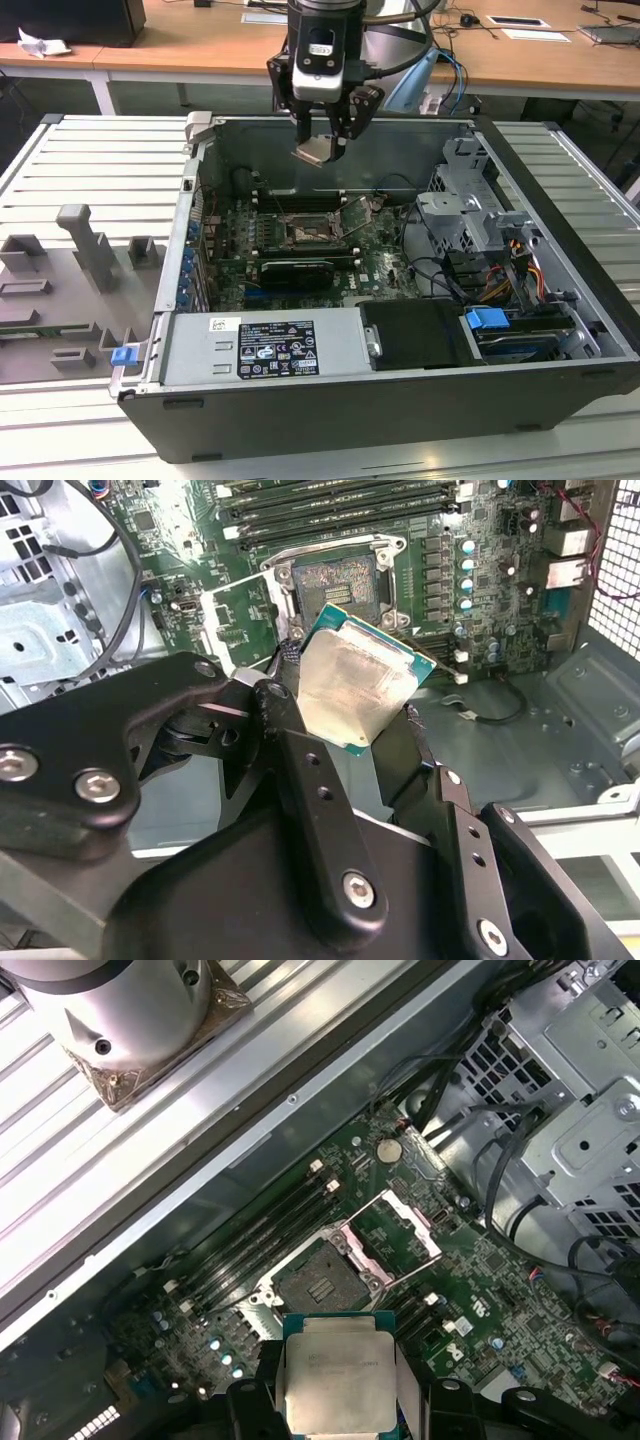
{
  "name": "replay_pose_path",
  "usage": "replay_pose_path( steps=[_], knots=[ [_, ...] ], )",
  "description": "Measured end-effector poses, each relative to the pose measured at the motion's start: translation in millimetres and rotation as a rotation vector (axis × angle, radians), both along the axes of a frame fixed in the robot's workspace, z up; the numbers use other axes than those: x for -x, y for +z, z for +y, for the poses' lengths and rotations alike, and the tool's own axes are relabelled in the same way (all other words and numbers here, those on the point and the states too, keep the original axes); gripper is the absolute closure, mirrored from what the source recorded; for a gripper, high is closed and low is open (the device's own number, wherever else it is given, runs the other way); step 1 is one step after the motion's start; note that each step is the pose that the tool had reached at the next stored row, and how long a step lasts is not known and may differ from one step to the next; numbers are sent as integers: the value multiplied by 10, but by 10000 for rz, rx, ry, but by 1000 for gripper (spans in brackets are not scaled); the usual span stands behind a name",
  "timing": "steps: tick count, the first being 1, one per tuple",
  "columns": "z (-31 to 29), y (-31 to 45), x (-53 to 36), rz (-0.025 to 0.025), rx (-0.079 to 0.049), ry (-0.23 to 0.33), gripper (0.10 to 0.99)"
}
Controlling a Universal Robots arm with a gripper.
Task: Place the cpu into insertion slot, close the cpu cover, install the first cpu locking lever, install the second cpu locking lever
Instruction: 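Place the cpu into insertion slot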
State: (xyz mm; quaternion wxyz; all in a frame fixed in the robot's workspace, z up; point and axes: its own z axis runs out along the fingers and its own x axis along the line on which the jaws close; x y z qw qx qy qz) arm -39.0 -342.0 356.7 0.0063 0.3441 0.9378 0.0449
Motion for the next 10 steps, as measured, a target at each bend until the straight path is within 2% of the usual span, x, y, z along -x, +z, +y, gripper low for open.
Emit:
replay_pose_path(
  steps=[10],
  knots=[
    [0,-2,0,0,1,-534,553]
  ],
)
